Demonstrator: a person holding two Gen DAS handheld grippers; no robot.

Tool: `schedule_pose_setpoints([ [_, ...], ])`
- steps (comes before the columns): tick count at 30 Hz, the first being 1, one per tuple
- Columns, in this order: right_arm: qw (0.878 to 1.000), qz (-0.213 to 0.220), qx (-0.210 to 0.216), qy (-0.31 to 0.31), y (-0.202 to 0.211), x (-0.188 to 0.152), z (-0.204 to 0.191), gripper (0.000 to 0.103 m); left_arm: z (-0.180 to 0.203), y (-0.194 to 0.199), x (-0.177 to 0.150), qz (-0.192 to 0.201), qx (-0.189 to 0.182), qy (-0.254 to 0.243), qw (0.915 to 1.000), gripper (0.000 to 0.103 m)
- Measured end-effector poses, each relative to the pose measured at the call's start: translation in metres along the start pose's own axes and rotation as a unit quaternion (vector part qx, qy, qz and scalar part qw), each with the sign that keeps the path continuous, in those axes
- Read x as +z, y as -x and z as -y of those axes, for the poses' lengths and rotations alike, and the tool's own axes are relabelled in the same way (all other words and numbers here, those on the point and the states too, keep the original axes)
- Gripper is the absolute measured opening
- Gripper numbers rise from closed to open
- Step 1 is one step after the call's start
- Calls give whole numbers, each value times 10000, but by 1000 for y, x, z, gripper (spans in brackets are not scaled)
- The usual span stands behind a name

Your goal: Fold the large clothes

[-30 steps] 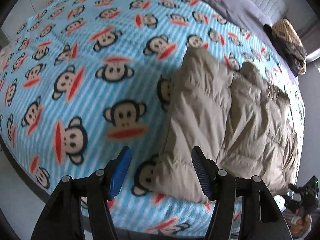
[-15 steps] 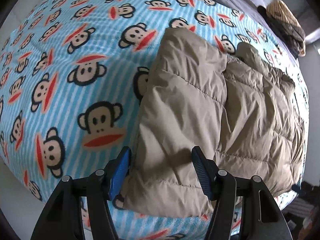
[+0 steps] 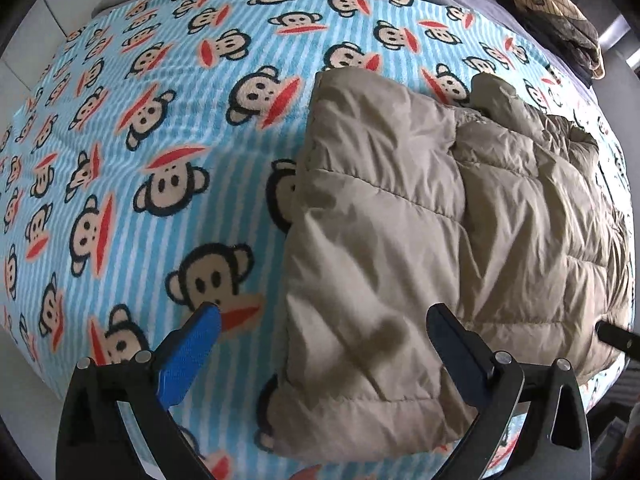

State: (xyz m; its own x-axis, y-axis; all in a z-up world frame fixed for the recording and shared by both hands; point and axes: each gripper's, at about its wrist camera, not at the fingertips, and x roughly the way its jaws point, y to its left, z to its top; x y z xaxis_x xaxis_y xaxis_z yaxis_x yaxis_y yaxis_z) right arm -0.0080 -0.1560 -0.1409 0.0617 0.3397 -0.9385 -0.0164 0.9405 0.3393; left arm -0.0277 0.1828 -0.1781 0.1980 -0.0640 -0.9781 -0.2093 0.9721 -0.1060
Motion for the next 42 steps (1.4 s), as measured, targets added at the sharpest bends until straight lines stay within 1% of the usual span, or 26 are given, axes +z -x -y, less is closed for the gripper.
schedule_pose_setpoints([
  [3,9992,309,-223,155,-2,9,-11,53,-4,-6,4,-70,-12,-24,10000,103],
  [4,9982,435,-364,173,-2,13,-14,49,-5,-7,5,-74,-2,-42,10000,103],
  [5,9975,508,-448,182,-5,16,-18,31,-6,-8,6,-78,13,-63,9999,103],
  [6,9968,557,-542,196,-12,22,-19,21,-8,-10,7,-95,33,-90,9999,103],
  [9,9969,432,-657,40,-37,36,-13,20,-14,-14,11,-124,-28,-92,9999,103],
  [12,9967,338,-736,7,-52,41,-10,20,-25,-16,23,33,-256,-136,9996,103],
  [14,9965,322,-771,4,-56,42,-10,20,-38,-21,35,62,-587,-29,9983,103],
  [15,9964,319,-780,-6,-57,42,-9,20,-48,-30,43,-112,-1035,81,9945,103],
  [16,9964,322,-787,-12,-57,41,-9,20,-53,-37,48,-256,-1363,135,9902,103],
  [17,9963,325,-791,-18,-57,41,-9,20,-58,-46,54,-424,-1768,188,9832,103],
  [18,9963,331,-797,-33,-58,40,-8,20,-59,-51,56,-519,-1975,185,9788,103],
  [20,9962,334,-807,-57,-60,39,-8,20,-57,-63,61,-763,-2541,61,9641,103],
  [22,9961,329,-822,-60,-61,39,-8,20,-50,-71,67,-957,-3183,-118,9431,103],
  [24,9959,325,-838,-55,-62,39,-9,20,-42,-78,71,-1098,-3500,-263,9299,103],
  [25,9958,321,-853,-43,-63,39,-9,20,-34,-84,73,-1216,-3507,-441,9275,103],
  [26,9958,317,-862,-42,-64,39,-9,20,-28,-89,71,-1304,-3399,-621,9293,103],
  [27,9956,307,-882,-33,-65,40,-9,20,-18,-97,68,-1425,-3168,-954,9329,103],
  [29,9955,297,-903,-31,-67,41,-10,20,-6,-104,63,-1486,-2976,-1342,9334,103],
  [31,9955,296,-904,-32,-69,42,-9,20,0,-106,63,-1544,-3008,-1407,9305,103],
  [34,9958,328,-859,-50,-72,44,-6,20,11,-112,65,-1692,-3264,-1371,9198,103],
  [35,9959,339,-836,-82,-73,44,-4,20,16,-112,64,-1684,-3294,-1421,9181,99],
  [36,9960,339,-823,-108,-74,45,-3,20,22,-110,63,-1657,-3319,-1532,9159,80],
  [37,9960,343,-806,-160,-76,46,-1,20,25,-108,62,-1669,-3406,-1577,9118,61],
  [38,9960,345,-802,-183,-78,46,0,20,22,-106,60,-1687,-3476,-1558,9091,57],
  [40,9963,286,-787,-213,-75,48,0,20,19,-104,61,-1652,-3493,-1506,9099,53],
  [42,9960,400,-794,-105,-62,49,-4,21,15,-104,60,-1637,-3509,-1442,9106,53],
])
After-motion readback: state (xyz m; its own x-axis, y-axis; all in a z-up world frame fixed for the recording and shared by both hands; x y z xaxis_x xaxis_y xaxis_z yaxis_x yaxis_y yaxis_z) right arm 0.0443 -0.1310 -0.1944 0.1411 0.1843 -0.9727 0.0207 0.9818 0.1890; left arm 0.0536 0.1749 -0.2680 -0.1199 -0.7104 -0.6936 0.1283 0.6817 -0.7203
